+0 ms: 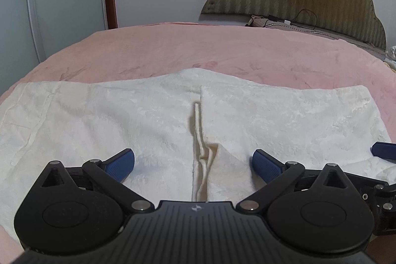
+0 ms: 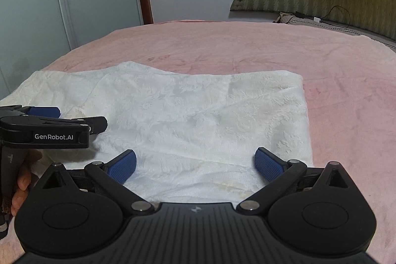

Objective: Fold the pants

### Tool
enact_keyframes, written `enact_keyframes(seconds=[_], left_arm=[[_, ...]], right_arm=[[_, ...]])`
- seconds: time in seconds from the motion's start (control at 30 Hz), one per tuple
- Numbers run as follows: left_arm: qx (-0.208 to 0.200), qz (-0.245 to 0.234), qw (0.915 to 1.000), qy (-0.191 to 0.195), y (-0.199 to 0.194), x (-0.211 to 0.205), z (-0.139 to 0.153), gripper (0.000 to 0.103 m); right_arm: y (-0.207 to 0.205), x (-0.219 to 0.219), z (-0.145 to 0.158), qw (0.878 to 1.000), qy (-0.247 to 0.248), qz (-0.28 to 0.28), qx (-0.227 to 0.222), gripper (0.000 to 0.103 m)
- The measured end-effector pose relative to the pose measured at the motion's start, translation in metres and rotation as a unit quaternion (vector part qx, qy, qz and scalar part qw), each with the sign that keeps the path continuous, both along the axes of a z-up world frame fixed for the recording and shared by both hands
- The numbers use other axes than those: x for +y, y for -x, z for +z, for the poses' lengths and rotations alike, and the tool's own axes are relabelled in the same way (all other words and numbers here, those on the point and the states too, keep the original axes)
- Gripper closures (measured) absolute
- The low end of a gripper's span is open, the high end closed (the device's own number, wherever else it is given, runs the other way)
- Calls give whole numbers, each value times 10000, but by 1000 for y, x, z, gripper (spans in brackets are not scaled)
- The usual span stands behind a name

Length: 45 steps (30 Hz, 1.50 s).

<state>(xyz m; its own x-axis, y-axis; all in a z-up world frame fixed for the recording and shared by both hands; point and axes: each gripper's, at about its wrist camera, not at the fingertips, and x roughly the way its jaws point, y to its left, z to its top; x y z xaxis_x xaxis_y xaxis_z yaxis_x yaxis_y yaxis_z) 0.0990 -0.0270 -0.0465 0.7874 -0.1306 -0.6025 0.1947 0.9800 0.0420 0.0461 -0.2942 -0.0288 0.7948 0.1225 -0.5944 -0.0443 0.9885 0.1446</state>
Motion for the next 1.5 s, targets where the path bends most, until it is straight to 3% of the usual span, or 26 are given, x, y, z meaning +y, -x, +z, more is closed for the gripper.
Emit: enact_keyframes(seconds=[1.5], left_arm=[[32, 9, 10000, 35, 2, 0, 0, 0]], right_arm=[[-2, 5, -1, 9998, 194, -18, 48, 0]])
